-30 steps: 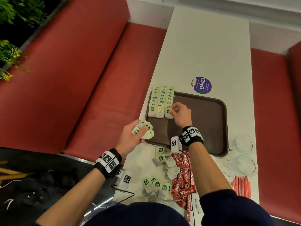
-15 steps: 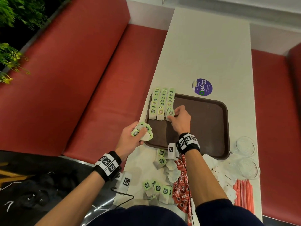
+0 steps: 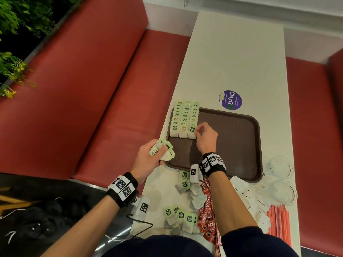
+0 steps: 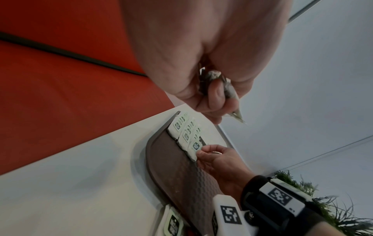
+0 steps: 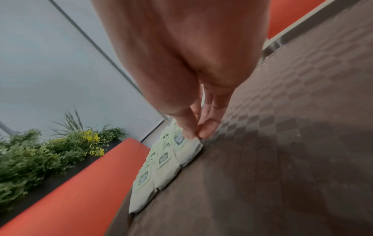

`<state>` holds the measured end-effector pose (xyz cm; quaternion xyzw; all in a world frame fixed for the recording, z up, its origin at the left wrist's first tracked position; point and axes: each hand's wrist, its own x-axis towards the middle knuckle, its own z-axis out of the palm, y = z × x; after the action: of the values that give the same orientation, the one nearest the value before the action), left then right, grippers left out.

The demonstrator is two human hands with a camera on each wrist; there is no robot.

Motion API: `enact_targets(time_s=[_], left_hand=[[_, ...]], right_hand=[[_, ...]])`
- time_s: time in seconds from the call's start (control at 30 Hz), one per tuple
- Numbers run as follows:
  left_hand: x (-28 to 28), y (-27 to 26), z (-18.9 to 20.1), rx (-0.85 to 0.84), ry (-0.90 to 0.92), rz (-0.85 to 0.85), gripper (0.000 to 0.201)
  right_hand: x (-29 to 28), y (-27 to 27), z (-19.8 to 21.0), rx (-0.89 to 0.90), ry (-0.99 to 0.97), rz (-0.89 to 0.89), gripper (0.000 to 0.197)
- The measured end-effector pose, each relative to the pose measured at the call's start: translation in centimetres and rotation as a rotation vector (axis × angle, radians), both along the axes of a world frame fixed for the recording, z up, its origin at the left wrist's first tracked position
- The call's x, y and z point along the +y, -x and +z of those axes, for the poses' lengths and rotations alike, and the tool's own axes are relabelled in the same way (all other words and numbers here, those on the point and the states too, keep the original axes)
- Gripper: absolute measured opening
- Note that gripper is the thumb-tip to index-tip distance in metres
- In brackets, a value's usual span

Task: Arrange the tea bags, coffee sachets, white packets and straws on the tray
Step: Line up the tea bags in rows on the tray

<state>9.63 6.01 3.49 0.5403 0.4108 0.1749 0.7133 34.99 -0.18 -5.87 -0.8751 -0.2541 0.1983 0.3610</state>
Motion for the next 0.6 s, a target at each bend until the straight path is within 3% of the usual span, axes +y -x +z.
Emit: enact_targets(time_s=[0.4, 0.53, 0.6], left_hand=[[0.0, -0.2, 0.0, 0.009, 0.007, -0.003, 0.012], [0.0, -0.2, 0.2, -0.011, 0.018, 0.014, 0.014], [0.0, -0.2, 0.2, -0.022, -0.007, 0.017, 0.015]], right_hand=[[0.7, 1.7, 0.0, -0.03, 0.072, -0.009, 0.027], [0.2, 2.6, 3.3, -0.046, -0.06, -0.023, 0.022], [-0.5, 4.1, 6.4, 0.067, -0.163, 0.023, 0.018]])
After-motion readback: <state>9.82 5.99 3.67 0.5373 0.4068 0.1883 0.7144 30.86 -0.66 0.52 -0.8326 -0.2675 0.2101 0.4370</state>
